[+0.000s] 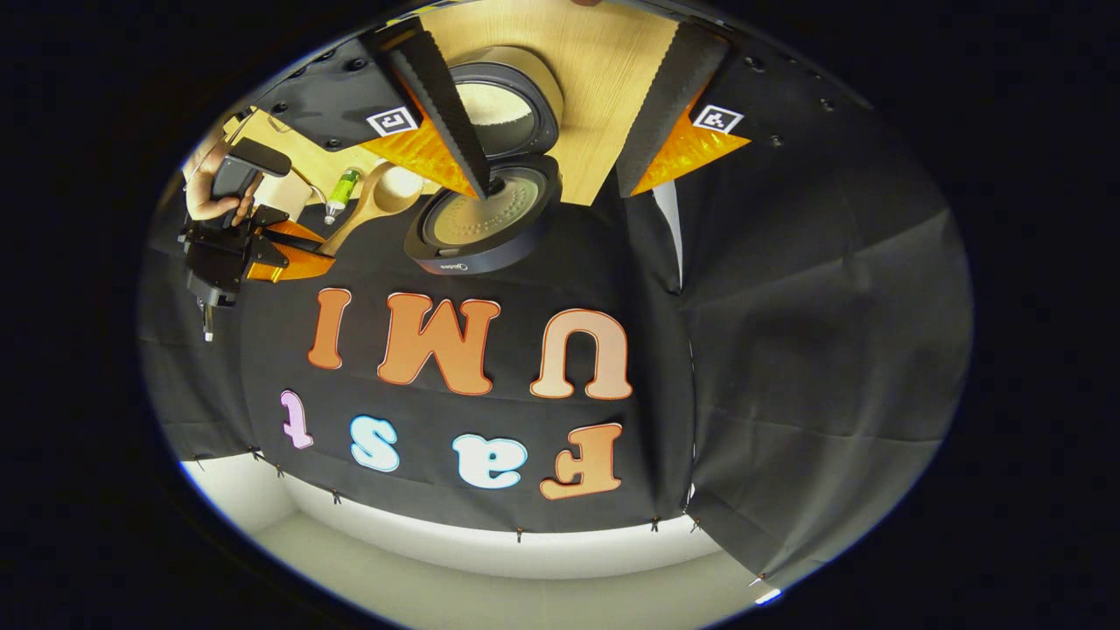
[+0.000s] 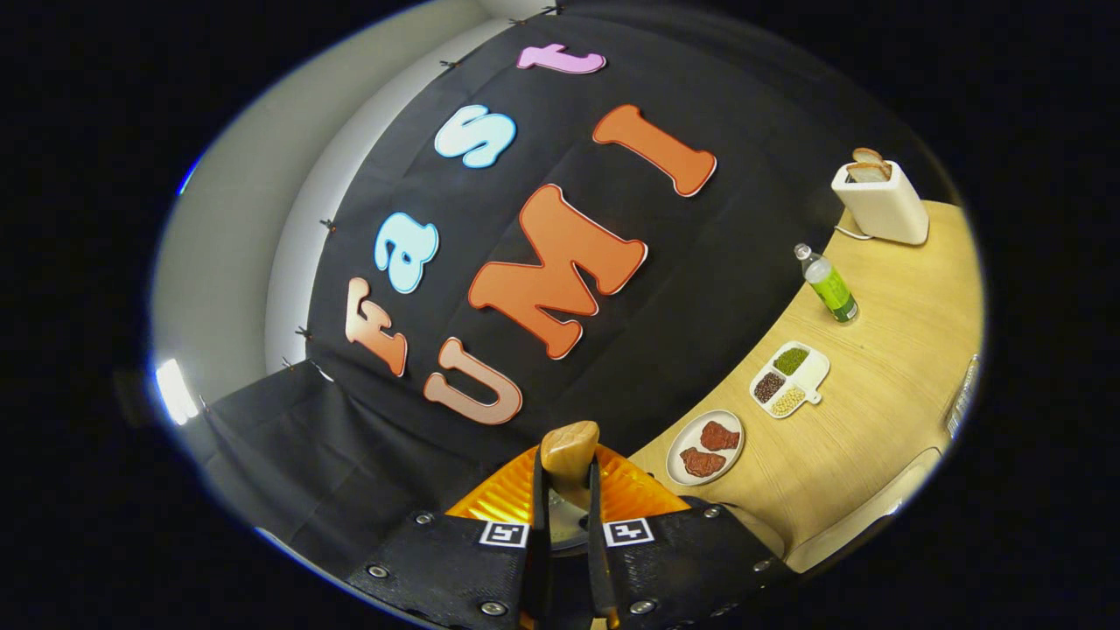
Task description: Close the left gripper, press the button to open the rice cooker; take a wooden spoon from the chopstick holder with the right hand, scoop a spoonful of rice and pour it into the rice cooker, then put the wooden spoon back into the chopstick holder.
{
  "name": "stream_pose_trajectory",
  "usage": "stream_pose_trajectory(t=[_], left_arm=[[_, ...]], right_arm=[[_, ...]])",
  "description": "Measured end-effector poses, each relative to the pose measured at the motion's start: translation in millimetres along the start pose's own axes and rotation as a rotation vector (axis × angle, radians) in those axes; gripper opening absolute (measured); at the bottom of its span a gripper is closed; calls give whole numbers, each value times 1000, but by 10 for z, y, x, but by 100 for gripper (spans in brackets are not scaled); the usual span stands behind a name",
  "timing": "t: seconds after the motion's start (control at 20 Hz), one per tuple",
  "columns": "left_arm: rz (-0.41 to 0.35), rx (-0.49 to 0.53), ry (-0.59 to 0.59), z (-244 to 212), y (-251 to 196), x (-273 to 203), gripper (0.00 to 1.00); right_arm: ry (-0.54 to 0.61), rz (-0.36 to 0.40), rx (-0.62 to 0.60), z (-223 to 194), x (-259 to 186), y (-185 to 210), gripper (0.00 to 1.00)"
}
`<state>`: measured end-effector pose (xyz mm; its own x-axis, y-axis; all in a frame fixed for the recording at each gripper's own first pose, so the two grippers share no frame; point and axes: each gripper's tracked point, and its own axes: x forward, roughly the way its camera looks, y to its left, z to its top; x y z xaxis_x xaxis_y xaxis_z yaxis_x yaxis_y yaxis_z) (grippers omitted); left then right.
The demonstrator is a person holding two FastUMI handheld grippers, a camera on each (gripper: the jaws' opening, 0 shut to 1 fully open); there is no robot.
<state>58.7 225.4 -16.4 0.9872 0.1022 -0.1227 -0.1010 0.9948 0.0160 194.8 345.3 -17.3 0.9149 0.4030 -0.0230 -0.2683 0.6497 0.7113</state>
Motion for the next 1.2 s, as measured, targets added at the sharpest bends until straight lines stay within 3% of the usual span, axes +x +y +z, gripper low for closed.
stream_pose_trajectory(t=[0.1,0.6,0.75,1.2], left_arm=[[5,1,-3,12,33,9,100],[21,2,1,-10,117,69,95],[23,-7,6,-38,124,97,98],[39,-34,18,-77,179,148,95]], right_arm=[[0,1,-43,-25,18,14,17],[33,32,-259,-217,60,81,17],[56,50,-314,-336,56,110,17],[94,113,-584,-652,9,259,17]])
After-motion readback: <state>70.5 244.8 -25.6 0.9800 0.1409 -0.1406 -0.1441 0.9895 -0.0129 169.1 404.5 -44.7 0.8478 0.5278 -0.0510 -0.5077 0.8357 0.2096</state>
